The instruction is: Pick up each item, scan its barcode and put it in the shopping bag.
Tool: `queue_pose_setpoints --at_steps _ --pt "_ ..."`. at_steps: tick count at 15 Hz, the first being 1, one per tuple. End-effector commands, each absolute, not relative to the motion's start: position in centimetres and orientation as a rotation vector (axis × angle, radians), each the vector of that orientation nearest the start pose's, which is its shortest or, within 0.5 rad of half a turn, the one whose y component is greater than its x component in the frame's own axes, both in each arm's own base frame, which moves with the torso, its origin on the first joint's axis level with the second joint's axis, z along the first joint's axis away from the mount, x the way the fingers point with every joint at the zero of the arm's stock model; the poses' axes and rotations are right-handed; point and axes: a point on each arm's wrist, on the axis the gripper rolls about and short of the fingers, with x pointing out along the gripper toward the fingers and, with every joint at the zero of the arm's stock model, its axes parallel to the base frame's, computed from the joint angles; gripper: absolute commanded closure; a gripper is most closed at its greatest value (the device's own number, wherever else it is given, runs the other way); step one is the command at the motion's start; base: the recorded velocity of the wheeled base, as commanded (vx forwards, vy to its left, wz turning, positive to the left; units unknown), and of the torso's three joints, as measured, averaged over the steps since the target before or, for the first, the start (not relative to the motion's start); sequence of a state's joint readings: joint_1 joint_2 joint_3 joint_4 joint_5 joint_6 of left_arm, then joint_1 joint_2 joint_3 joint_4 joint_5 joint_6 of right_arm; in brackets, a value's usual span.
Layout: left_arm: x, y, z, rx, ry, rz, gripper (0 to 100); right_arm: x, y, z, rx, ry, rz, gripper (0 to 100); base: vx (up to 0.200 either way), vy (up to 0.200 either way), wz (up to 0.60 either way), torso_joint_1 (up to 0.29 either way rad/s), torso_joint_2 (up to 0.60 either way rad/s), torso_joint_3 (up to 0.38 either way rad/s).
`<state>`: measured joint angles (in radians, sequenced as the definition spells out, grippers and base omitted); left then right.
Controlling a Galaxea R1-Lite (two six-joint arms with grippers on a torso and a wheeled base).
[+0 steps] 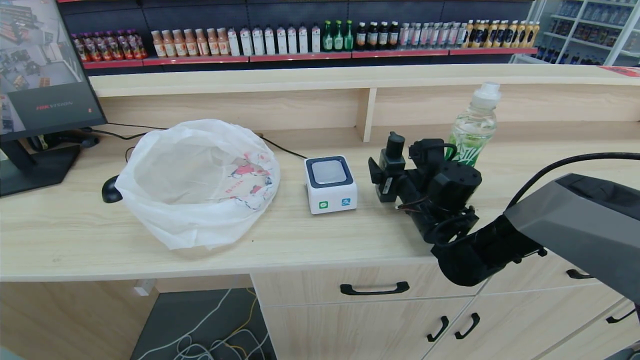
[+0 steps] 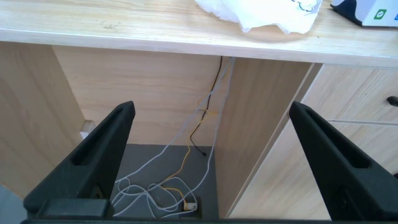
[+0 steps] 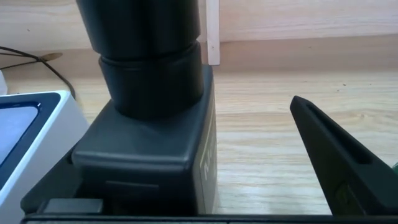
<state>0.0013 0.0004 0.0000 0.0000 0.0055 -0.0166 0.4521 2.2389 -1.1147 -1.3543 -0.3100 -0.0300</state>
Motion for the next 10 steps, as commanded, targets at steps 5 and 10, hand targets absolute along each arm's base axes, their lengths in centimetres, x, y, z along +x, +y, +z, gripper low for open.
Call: queue_pose_setpoints --at_steps 5,10 --pt "-2.3 0.0 7.5 -0.017 0.0 0.008 0 38.9 18.2 13.0 0.054 -0.21 0.139 100 0.0 0.0 0.0 0.0 0.0 0.0" --pt "-2.3 0.0 7.5 -0.017 0.0 0.008 0 38.5 17.9 14.1 0.062 -0.23 0.142 100 0.0 0.0 0.0 0.0 0.0 0.0"
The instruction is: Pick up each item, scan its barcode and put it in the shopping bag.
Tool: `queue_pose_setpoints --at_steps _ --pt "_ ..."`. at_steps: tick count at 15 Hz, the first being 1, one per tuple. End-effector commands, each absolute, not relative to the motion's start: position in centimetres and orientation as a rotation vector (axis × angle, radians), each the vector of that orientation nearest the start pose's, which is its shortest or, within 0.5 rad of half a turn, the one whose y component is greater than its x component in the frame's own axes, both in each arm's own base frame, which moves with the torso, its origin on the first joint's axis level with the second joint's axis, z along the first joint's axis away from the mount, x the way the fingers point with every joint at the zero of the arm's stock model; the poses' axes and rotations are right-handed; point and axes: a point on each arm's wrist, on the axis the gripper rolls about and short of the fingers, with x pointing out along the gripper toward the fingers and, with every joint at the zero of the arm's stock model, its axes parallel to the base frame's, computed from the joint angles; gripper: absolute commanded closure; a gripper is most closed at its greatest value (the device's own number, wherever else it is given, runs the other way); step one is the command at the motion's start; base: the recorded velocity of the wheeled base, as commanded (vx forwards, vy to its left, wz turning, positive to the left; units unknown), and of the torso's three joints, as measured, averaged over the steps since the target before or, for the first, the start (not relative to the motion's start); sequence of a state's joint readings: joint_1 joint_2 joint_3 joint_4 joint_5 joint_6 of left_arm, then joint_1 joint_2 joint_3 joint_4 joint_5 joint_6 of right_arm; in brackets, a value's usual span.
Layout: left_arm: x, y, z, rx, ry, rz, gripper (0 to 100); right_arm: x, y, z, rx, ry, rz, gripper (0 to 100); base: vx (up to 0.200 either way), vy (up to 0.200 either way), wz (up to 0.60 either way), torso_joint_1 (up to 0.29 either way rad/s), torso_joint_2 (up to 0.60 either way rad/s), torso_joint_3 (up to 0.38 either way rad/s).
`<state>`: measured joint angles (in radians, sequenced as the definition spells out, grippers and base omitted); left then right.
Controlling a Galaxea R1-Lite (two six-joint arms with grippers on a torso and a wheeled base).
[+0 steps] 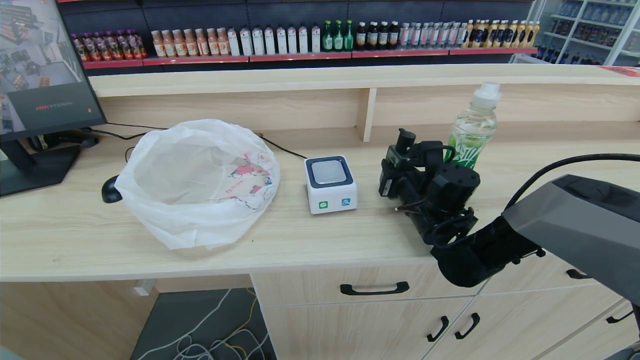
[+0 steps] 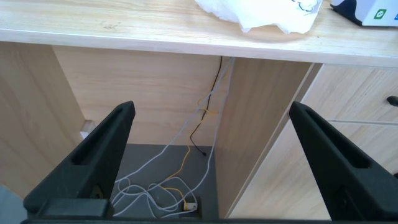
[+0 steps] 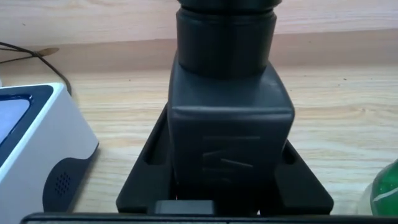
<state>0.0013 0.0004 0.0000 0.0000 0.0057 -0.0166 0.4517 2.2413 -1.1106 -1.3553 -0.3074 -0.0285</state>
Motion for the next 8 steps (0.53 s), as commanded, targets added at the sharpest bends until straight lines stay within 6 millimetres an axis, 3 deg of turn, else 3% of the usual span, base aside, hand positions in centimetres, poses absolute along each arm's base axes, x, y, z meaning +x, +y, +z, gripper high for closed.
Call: queue_pose_setpoints --at_steps 1,8 --pt "-2.3 0.0 7.5 -0.017 0.0 0.008 0 38.3 17.9 14.7 0.067 -0.243 0.143 100 0.0 0.0 0.0 0.0 0.0 0.0" --pt "-2.3 0.0 7.5 -0.017 0.0 0.008 0 35.1 17.0 17.0 0.083 -0.252 0.164 100 0.0 0.0 0.0 0.0 0.0 0.0"
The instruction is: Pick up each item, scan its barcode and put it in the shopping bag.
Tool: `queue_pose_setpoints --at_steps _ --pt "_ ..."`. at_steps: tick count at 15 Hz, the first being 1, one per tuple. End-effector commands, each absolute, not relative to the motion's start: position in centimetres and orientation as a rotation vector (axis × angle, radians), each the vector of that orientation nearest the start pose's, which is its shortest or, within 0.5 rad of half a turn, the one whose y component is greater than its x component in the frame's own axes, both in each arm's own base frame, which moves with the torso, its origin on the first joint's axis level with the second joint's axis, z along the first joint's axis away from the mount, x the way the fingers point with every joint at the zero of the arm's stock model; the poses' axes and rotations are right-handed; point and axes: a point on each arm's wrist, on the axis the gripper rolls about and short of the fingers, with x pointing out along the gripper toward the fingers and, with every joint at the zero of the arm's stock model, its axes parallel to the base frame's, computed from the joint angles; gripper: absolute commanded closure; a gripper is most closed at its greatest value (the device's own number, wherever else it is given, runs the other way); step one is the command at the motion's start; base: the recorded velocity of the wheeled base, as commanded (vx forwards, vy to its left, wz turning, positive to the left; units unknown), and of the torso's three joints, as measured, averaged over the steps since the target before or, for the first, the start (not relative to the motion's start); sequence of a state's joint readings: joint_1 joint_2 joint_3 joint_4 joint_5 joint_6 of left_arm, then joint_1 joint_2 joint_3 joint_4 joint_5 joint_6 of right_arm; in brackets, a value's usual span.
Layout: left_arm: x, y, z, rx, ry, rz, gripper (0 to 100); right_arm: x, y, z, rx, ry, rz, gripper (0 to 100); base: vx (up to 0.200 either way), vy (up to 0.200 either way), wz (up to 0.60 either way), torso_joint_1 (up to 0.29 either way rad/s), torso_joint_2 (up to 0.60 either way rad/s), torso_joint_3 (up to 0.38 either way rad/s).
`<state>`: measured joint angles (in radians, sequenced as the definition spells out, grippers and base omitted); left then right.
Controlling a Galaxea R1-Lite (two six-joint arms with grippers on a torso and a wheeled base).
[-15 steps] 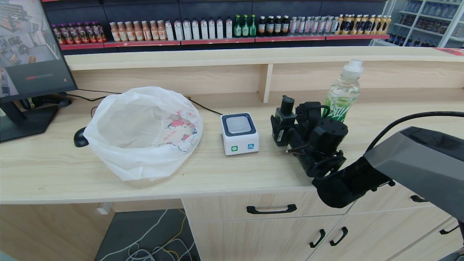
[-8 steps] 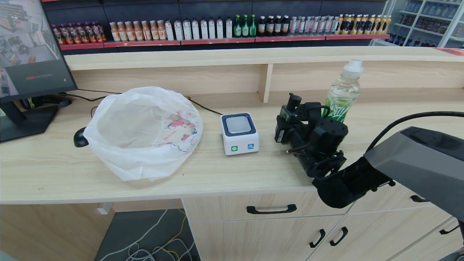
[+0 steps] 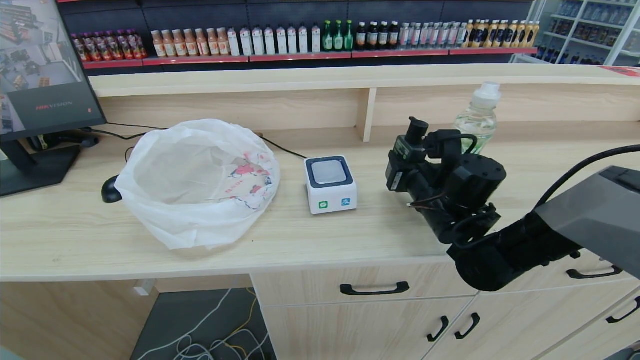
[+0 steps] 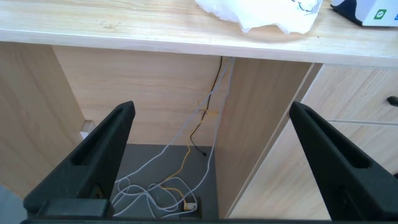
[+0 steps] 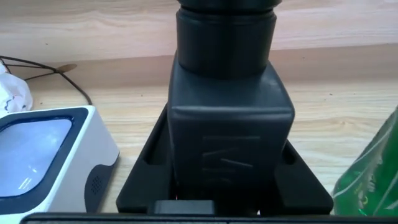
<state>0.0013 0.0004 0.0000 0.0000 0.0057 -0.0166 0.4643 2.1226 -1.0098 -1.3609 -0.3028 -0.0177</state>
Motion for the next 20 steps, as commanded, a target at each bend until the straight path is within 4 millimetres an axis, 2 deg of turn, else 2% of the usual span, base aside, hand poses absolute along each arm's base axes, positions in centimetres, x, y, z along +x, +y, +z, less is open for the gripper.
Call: queue_pose_setpoints --at_steps 1,5,6,7,10,11,12,13,17,20 --pt "-2.3 0.0 7.5 -0.017 0.0 0.008 0 34.4 16.8 17.3 0.084 -0.252 0.165 100 0.0 0.0 0.0 0.0 0.0 0.0" --pt "-2.3 0.0 7.5 -0.017 0.0 0.008 0 30.2 16.5 18.8 0.093 -0.254 0.214 100 0.0 0.0 0.0 0.0 0.0 0.0" --pt "-2.3 0.0 7.5 -0.017 0.0 0.008 0 30.0 16.5 18.9 0.094 -0.254 0.217 100 0.0 0.0 0.0 0.0 0.0 0.0" --pt "-2.3 0.0 7.5 -0.017 0.0 0.008 0 27.3 15.6 19.4 0.091 -0.243 0.234 100 0.0 0.0 0.0 0.0 0.0 0.0" --pt "-2.3 0.0 7.5 -0.017 0.0 0.008 0 22.9 13.1 18.6 0.06 -0.196 0.285 100 0.0 0.0 0.0 0.0 0.0 0.0" --pt "-2.3 0.0 7.5 -0.017 0.0 0.008 0 20.8 11.8 17.9 0.044 -0.168 0.299 100 0.0 0.0 0.0 0.0 0.0 0.0" --pt "-2.3 0.0 7.5 -0.017 0.0 0.008 0 20.3 11.4 18.0 0.044 -0.169 0.299 100 0.0 0.0 0.0 0.0 0.0 0.0" --pt "-2.3 0.0 7.5 -0.017 0.0 0.008 0 18.3 10.3 18.4 0.05 -0.183 0.299 100 0.0 0.0 0.0 0.0 0.0 0.0" --pt "-2.3 0.0 7.5 -0.017 0.0 0.008 0 15.1 8.5 17.0 0.03 -0.14 0.329 100 0.0 0.0 0.0 0.0 0.0 0.0" --pt "-2.3 0.0 7.5 -0.017 0.0 0.008 0 14.8 9.9 17.2 0.038 -0.138 0.437 100 0.0 0.0 0.0 0.0 0.0 0.0"
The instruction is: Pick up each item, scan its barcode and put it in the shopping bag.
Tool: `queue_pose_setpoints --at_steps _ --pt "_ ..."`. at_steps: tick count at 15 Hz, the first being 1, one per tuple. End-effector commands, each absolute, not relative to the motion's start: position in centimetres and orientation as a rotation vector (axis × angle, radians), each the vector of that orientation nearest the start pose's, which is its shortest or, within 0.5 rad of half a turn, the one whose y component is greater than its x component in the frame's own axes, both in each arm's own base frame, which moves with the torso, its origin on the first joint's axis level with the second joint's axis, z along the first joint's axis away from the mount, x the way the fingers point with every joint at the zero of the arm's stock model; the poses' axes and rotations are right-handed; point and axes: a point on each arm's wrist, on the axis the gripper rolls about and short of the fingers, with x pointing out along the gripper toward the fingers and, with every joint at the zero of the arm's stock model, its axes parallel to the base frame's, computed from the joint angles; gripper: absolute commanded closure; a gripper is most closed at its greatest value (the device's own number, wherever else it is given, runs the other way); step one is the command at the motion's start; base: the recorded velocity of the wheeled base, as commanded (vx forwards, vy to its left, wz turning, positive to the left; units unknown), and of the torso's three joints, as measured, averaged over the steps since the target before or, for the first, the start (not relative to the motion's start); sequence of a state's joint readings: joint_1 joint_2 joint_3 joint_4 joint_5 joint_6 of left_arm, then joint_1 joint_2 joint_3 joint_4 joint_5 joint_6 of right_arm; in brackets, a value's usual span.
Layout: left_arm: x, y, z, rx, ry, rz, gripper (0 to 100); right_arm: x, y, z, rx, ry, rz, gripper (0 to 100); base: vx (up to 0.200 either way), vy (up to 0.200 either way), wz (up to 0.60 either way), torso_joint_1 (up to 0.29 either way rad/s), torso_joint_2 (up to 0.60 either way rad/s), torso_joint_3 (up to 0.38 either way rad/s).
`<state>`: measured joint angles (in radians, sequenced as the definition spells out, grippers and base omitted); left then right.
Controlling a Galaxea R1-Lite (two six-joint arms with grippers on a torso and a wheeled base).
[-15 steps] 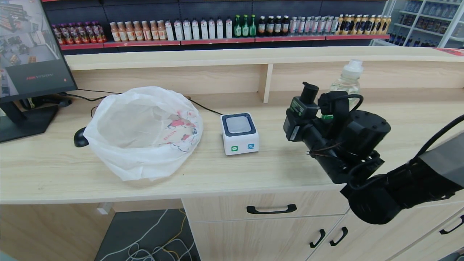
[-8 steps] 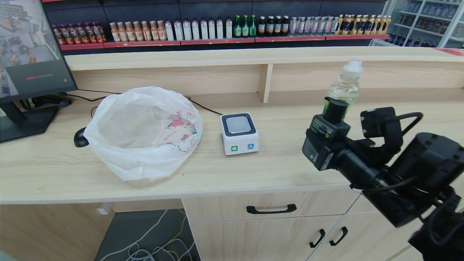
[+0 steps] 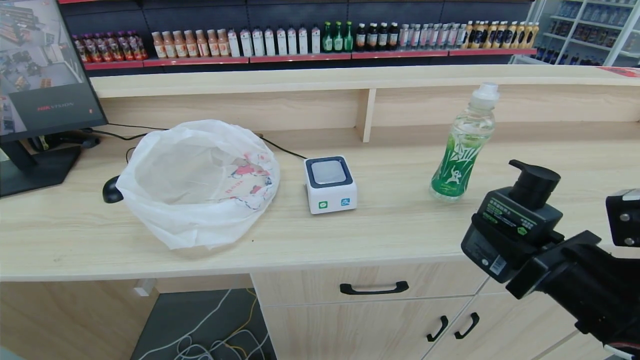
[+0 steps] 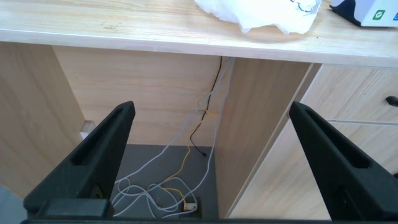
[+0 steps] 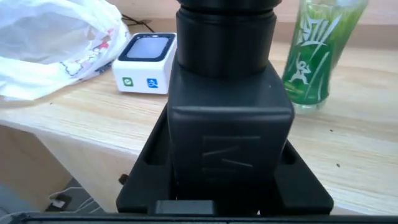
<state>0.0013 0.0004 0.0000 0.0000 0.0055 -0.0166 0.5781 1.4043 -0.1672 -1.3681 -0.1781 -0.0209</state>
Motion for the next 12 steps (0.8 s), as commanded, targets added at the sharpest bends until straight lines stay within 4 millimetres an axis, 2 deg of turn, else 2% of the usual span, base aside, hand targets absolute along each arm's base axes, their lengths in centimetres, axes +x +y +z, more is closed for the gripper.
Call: queue_pose_setpoints --at_steps 1,4,6,9,12 --pt "-2.3 0.0 7.5 -0.017 0.0 0.008 0 14.2 11.0 17.1 0.049 -0.128 0.506 100 0.0 0.0 0.0 0.0 0.0 0.0" --pt "-2.3 0.0 7.5 -0.017 0.0 0.008 0 12.6 12.7 16.8 0.12 -0.088 0.638 100 0.0 0.0 0.0 0.0 0.0 0.0" --pt "-2.3 0.0 7.5 -0.017 0.0 0.008 0 13.1 13.1 17.8 0.199 -0.109 0.643 100 0.0 0.0 0.0 0.0 0.0 0.0" --pt "-2.3 0.0 7.5 -0.017 0.0 0.008 0 13.4 13.9 19.6 0.335 -0.13 0.77 100 0.0 0.0 0.0 0.0 0.0 0.0" --pt "-2.3 0.0 7.5 -0.017 0.0 0.008 0 13.4 14.0 20.0 0.466 -0.092 0.839 100 0.0 0.0 0.0 0.0 0.0 0.0"
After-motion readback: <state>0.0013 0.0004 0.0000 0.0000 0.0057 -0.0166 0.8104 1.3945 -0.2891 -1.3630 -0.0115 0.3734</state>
